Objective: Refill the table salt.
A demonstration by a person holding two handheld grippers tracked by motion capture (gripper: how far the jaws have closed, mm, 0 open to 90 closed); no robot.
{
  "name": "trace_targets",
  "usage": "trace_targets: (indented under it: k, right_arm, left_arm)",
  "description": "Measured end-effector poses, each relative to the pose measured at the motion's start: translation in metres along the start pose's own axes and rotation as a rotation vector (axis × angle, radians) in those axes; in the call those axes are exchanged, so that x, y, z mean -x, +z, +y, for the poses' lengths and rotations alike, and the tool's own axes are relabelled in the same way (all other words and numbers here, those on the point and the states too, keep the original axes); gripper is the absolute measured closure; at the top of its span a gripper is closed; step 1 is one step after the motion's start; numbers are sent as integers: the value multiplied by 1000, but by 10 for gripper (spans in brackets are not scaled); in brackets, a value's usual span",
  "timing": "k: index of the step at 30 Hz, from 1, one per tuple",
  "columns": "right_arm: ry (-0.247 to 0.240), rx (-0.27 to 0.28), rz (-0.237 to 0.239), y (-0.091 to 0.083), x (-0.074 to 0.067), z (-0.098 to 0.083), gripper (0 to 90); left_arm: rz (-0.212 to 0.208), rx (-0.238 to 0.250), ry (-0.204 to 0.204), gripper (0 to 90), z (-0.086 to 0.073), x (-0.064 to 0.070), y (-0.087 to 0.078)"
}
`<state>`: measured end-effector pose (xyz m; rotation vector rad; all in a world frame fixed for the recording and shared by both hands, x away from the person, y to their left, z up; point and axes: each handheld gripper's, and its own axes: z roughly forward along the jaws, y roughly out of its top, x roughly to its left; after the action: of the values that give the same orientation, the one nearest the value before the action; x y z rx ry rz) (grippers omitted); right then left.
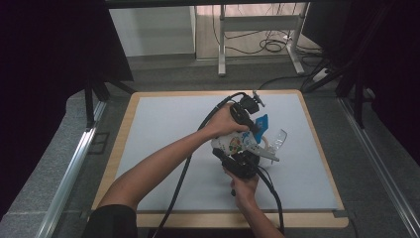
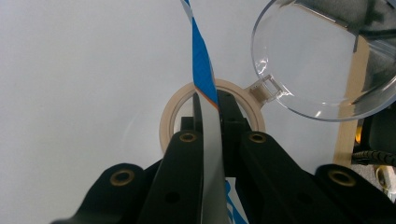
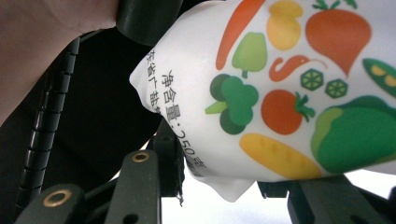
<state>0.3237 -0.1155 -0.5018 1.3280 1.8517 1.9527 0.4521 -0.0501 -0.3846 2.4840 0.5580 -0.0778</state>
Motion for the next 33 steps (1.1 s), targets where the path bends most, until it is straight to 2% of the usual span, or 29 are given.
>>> trace_targets:
  k: [33]
  right_arm:
    - [15,14,-13,1,1,-1,596]
  left_arm:
    - [0,-3,4,896,2,-1,2]
